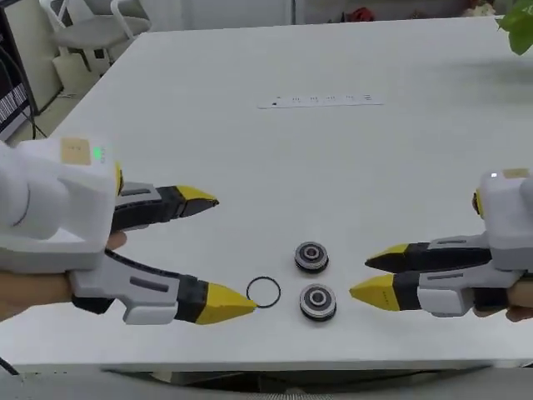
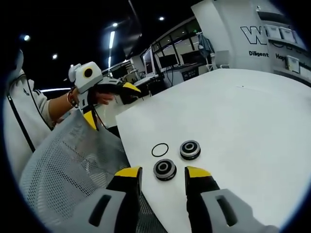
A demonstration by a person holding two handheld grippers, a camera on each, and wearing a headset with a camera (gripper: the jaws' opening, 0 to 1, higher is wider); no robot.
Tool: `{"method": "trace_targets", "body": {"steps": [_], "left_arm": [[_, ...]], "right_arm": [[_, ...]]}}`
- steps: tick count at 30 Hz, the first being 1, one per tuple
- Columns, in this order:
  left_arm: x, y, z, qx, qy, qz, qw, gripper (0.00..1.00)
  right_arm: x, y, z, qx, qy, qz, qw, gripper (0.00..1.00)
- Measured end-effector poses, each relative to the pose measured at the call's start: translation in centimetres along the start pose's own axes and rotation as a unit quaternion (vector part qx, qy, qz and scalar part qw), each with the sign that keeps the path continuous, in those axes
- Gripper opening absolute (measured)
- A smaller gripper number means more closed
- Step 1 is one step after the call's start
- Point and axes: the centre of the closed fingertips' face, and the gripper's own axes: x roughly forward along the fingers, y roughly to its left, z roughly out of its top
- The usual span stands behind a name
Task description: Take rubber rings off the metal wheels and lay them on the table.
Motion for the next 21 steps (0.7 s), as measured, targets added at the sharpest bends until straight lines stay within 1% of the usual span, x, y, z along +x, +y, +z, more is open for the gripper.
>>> {"method": "trace_targets", "body": {"steps": [1, 4, 8, 9, 12, 14, 16, 18, 20, 21], "left_arm": [[0.2, 0.0, 0.2, 0.002, -0.001, -0.002, 1.0000, 0.76], [1.1, -0.3, 0.9, 0.015, -0.002, -0.011, 0.9998, 0.73], [2.5, -0.7, 1.2, 0.028, 0.003, -0.023, 0.9993, 0.71], [3.0, -0.9, 1.2, 0.033, 0.005, -0.030, 0.9990, 0.71], [4.1, -1.3, 0.8, 0.037, 0.014, -0.045, 0.9982, 0.66], [4.8, -1.4, 0.2, 0.038, 0.025, -0.054, 0.9975, 0.64], [5.2, -1.3, 0.1, 0.032, 0.025, -0.058, 0.9975, 0.63], [5.7, -1.2, 0.2, 0.012, 0.010, -0.059, 0.9982, 0.61], [6.2, -1.3, -0.1, -0.009, 0.005, -0.066, 0.9978, 0.57], [6.4, -1.4, -0.2, -0.013, 0.006, -0.069, 0.9975, 0.56]], "right_arm": [[0.1, 0.1, -0.2, -0.008, 0.006, 0.002, 0.9999, 0.32], [0.2, 0.1, -0.4, -0.026, 0.013, 0.000, 0.9996, 0.33], [0.4, 0.0, -0.7, -0.037, 0.019, 0.002, 0.9991, 0.32], [0.4, 0.0, -0.8, -0.039, 0.020, 0.002, 0.9990, 0.32], [0.7, -0.2, -1.1, -0.054, 0.029, 0.003, 0.9981, 0.30], [0.9, -0.2, -1.2, -0.050, 0.032, 0.007, 0.9982, 0.30], [1.0, -0.2, -1.1, -0.050, 0.032, 0.011, 0.9982, 0.30], [1.2, -0.1, -1.0, -0.053, 0.033, 0.014, 0.9979, 0.30], [1.3, -0.2, -1.0, -0.054, 0.036, 0.015, 0.9978, 0.30], [1.4, -0.2, -1.1, -0.055, 0.038, 0.015, 0.9977, 0.30]]}}
